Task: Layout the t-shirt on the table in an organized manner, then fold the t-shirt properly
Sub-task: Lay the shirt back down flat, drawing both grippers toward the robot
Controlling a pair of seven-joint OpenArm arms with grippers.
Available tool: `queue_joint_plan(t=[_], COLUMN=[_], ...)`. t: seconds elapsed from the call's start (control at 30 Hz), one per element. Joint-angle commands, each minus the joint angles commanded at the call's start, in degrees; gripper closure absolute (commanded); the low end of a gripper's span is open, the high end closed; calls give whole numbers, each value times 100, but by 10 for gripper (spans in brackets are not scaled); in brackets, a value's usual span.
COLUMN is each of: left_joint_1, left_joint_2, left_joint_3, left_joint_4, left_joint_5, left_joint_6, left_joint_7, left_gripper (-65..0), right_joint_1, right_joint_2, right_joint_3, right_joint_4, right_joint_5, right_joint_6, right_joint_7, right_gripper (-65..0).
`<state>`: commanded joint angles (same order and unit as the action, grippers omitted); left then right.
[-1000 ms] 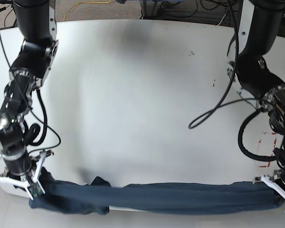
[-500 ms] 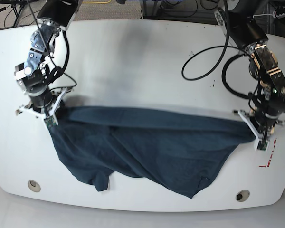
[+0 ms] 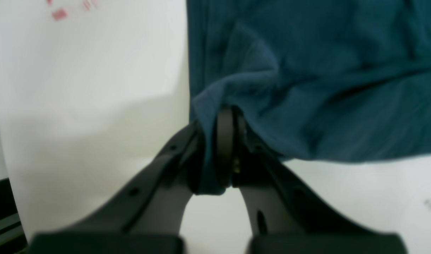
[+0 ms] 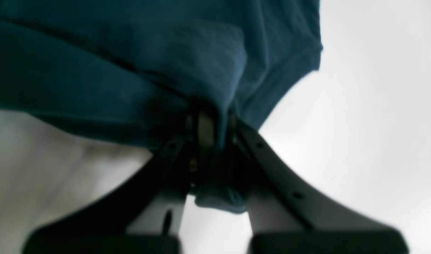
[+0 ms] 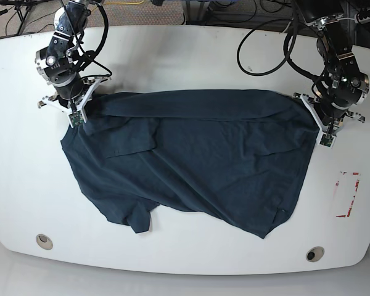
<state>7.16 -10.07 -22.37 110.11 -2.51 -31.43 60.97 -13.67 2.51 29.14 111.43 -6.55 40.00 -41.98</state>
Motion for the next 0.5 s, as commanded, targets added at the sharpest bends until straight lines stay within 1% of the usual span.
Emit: queue_joint_plan(t=[0.1,0.23,0.5], left_joint_1=[88,211,448], left_joint_2=[-88,-290,-343], left_joint_3=[0,-9,-18], left_joint_4=[0,-9,-9], left_joint_5=[0,0,0], left_joint_6=[0,0,0], left_joint_7=[0,0,0], left_gripper=[0,0,0], right_joint_1=[-88,-237,-492], right_joint_2=[9,9,-9], right_joint_3=[79,158,229], right_joint_4=[0,9,9], right_joint_5=[9,9,9], right_joint_6=[0,0,0], right_joint_7=[0,0,-9], right_gripper=[-24,-24,-25])
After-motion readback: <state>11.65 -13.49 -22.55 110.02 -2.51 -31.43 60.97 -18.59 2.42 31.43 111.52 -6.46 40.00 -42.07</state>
